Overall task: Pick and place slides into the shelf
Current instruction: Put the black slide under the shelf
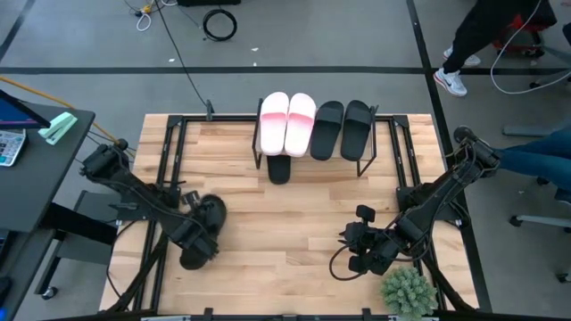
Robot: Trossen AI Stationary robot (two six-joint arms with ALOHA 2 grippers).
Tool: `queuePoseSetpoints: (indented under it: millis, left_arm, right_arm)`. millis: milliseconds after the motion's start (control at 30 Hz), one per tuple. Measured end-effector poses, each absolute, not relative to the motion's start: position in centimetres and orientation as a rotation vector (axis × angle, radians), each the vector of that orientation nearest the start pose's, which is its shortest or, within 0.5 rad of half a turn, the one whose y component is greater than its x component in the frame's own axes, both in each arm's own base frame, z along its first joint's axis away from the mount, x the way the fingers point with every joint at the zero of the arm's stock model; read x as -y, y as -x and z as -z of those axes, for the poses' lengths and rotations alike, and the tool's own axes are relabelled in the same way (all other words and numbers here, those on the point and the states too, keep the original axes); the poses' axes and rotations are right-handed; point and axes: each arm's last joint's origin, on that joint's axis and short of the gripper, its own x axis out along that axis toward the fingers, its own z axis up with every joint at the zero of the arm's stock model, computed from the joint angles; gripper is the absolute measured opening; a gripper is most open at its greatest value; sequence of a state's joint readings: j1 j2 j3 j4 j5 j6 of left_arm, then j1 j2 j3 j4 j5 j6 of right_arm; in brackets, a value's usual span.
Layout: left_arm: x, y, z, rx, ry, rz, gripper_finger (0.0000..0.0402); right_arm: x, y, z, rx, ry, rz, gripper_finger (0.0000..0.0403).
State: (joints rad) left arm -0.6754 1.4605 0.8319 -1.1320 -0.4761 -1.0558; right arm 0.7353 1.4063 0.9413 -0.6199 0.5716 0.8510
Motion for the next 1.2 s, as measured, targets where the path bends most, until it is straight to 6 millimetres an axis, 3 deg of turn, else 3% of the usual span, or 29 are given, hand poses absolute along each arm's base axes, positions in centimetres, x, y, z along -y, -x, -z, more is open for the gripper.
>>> queuePoseSetpoints:
  millis: [133, 233, 400, 533, 633, 900, 1033, 1200]
  left_arm:
    - [13.3, -19.1, -20.5, -1.164, 0.051, -0.549, 0.0020]
    - [14.8, -21.5, -23.5, -0.959, 0.086, -0.475, 0.0014]
    - [15.6, -25.7, -28.6, -0.638, 0.021, -0.391, 0.0015]
    - [14.9, -29.8, -29.9, -0.526, -0.076, -0.376, 0.0016]
    - [13.6, -33.4, -28.7, -0.499, -0.136, -0.401, 0.0014]
    - [8.1, -41.3, -21.5, -0.677, -0.199, -0.543, 0.0016]
    - [4.0, -44.0, -19.0, -0.732, -0.213, -0.636, 0.0019]
    - [-0.1, -45.9, -18.0, -0.754, -0.152, -0.675, 0.0030]
  right_arm:
    - [-16.7, -20.8, -22.6, -0.832, -0.122, 0.211, 0.0092]
    - [-16.7, -20.8, -22.6, -0.831, -0.121, 0.211, 0.0092]
    - [-16.6, -20.8, -22.6, -0.831, -0.121, 0.213, 0.0092]
    - [-16.6, -20.8, -22.6, -0.831, -0.122, 0.213, 0.0092]
    - [-16.6, -20.8, -22.6, -0.831, -0.122, 0.213, 0.0092]
    - [-16.6, -20.8, -22.6, -0.832, -0.116, 0.210, 0.0092]
    - [-16.6, -20.8, -22.6, -0.834, -0.099, 0.202, 0.0092]
    - [-16.6, -20.8, -22.6, -0.835, -0.095, 0.201, 0.0092]
